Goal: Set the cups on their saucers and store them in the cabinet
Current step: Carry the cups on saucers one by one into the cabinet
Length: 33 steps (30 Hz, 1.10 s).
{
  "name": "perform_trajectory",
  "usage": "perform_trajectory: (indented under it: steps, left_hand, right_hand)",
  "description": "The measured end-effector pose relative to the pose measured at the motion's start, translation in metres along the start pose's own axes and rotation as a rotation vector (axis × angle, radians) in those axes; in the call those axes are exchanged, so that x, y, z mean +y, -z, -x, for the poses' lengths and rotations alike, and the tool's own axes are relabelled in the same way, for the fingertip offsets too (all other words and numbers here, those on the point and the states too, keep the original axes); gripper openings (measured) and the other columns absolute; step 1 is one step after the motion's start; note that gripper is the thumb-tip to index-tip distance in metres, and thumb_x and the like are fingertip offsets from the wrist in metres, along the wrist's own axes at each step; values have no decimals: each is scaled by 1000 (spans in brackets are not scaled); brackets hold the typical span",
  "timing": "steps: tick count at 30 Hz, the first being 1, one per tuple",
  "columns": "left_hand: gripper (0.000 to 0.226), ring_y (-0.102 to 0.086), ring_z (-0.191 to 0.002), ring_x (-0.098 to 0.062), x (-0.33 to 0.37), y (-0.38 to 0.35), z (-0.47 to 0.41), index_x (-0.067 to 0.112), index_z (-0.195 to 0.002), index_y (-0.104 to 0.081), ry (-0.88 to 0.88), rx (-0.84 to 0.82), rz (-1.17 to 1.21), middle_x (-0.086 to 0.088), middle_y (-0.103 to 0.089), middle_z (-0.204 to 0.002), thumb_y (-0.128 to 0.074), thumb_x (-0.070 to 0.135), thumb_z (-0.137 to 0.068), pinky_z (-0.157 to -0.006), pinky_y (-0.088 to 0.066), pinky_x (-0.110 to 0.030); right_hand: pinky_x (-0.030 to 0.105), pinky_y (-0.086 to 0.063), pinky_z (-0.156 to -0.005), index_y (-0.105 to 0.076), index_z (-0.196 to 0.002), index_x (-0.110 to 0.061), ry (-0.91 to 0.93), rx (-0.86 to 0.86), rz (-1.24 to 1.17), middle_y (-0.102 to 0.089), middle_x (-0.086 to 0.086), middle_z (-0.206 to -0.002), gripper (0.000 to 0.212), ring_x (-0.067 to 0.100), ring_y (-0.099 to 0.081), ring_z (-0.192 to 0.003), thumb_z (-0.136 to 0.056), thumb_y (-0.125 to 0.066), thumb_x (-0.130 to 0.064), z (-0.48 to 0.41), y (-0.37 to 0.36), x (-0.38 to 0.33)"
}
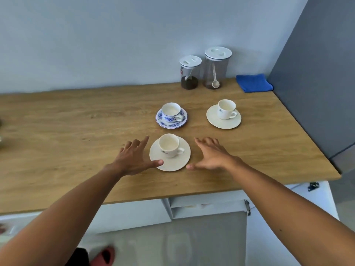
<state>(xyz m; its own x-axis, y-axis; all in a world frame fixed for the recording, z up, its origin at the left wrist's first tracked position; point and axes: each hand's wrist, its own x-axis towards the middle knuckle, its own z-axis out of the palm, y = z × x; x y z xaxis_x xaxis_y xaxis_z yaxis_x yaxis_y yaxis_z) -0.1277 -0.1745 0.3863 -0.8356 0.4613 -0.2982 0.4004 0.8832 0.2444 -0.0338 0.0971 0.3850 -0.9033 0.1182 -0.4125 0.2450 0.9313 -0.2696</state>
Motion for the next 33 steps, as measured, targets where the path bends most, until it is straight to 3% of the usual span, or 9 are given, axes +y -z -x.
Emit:
perform_trajectory:
  steps: [3,6,12,15,18,21,25,29,33]
  left_hand:
    - [132,-24,-142,-34,-2,-12,-10,32,-155,-7,16,-42,18,-8,-34,-151,-41,100,-46,-110,-27,-52]
    - [125,-33,-132,-31,-7,-23,-17,36,-152,-15,-22,-53,55,-4,-43,-137,-56,93,-49,-109,-29,-48]
    - [127,-43,-112,-16,-11,-38,-32,32,-148,-30,-129,-20,260,7,-51,-116,-69,86,-40,-103,-35,-37]
    - [121,-42,-108,-8,-7,-37,-35,29,-146,-36,-191,6,376,18,-50,-118,-75,77,-42,-99,-34,-31]
    - [113,-49,-119,-5,-1,-37,-40,33,-146,-36,-242,3,480,18,-54,-132,-90,61,-51,-102,-41,-31]
    - [110,-49,-123,-4,10,-33,-43,37,-146,-34,-237,-45,571,19,-53,-134,-94,48,-54,-103,-42,-29]
    - [110,-49,-128,-11,26,-29,-48,42,-145,-33,-263,-148,706,15,-53,-138,-95,44,-54,-108,-43,-44]
    - [119,-48,-132,-11,46,-28,-51,38,-150,-27,-295,-216,782,12,-49,-144,-97,36,-54,-111,-41,-43]
    - [126,-45,-134,-8,63,-29,-44,35,-153,-21,-324,-265,821,12,-45,-147,-98,35,-53,-114,-39,-40]
  right_hand:
    - [48,-31,-113,-14,-155,-29,39,-15,12,-26,8,-151,127,29,-16,-142,-55,-70,-83,-20,-7,-6]
    - [46,-35,-109,-23,-151,-29,95,4,-14,-37,7,-141,122,28,-25,-137,-52,-74,-79,-32,-12,-8]
    - [39,-45,-98,-43,-133,-26,135,-16,-221,-55,0,-128,110,22,-48,-121,-39,-84,-69,-47,-19,-9]
    - [37,-46,-96,-47,-128,-23,147,-14,-320,-58,-1,-125,106,19,-52,-114,-38,-91,-58,-50,-20,-7]
    - [38,-47,-97,-44,-131,-22,144,-4,-391,-59,-1,-126,107,20,-54,-115,-40,-94,-51,-47,-17,-2]
    - [30,-43,-100,-33,-147,-21,124,-17,-454,-55,0,-137,118,20,-50,-124,-49,-96,-40,-40,-12,7]
    - [25,-34,-107,-12,-158,-21,76,-13,-551,-44,-2,-151,137,16,-40,-136,-51,-97,-36,-25,-5,25]
    - [34,-33,-116,-8,-158,-30,20,-7,-648,-40,-10,-153,148,12,-39,-138,-42,-98,-43,-9,-1,40]
    - [37,-34,-116,-7,-157,-33,10,5,-724,-38,-12,-154,150,11,-39,-138,-39,-99,-43,18,0,51]
